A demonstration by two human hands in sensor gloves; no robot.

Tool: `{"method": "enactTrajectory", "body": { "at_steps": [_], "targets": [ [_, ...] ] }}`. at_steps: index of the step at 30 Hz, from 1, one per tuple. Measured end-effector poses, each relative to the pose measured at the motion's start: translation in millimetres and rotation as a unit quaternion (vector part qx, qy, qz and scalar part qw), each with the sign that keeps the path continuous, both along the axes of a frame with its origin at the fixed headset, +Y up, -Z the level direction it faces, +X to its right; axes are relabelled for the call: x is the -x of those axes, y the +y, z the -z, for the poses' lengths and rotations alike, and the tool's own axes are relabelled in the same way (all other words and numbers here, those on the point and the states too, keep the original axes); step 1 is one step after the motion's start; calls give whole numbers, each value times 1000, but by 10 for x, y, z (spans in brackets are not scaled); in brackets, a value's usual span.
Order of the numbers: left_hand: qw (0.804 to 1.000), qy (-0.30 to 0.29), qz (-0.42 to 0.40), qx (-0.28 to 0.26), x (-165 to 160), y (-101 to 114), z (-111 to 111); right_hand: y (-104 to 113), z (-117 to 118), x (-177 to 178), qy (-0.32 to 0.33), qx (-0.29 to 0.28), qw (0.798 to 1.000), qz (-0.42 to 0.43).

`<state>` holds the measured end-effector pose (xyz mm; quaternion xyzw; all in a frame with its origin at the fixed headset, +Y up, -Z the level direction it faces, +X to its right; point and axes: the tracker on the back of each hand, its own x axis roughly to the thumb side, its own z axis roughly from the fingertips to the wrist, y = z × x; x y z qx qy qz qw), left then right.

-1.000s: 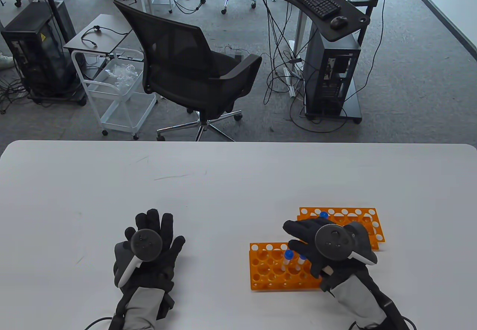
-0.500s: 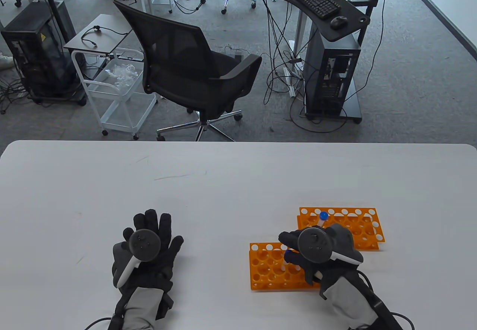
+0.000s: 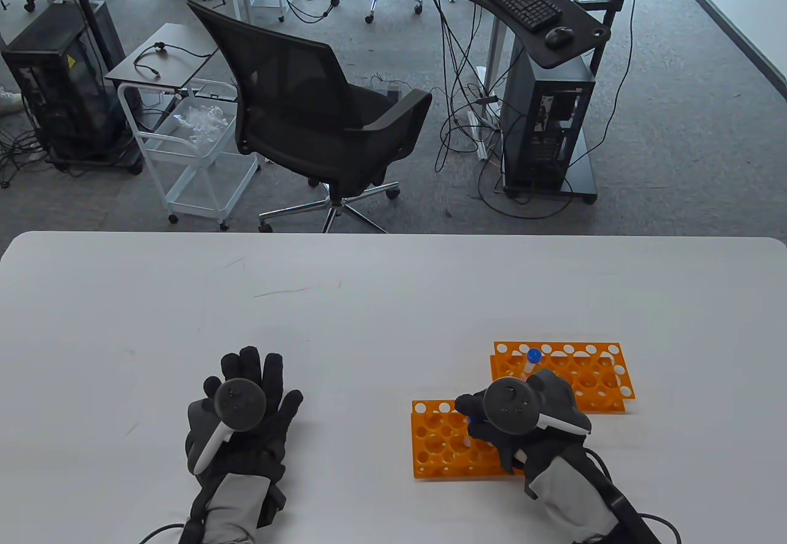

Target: Transfer 4 test tubes between racks (Right hand only)

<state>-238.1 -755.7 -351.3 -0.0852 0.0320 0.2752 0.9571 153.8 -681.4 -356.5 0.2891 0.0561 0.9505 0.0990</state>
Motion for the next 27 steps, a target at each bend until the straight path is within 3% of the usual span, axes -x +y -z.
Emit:
{"method": "enactTrajectory", "body": {
  "at_steps": [8,27],
  "targets": [
    [1000,-1,1,1,-4,0,1,16,-14,12,5,-7,1000,10],
    [1000,-1,-1,0,-6,0,0,356,-108,-134,2,-61,994,85]
  ]
}}
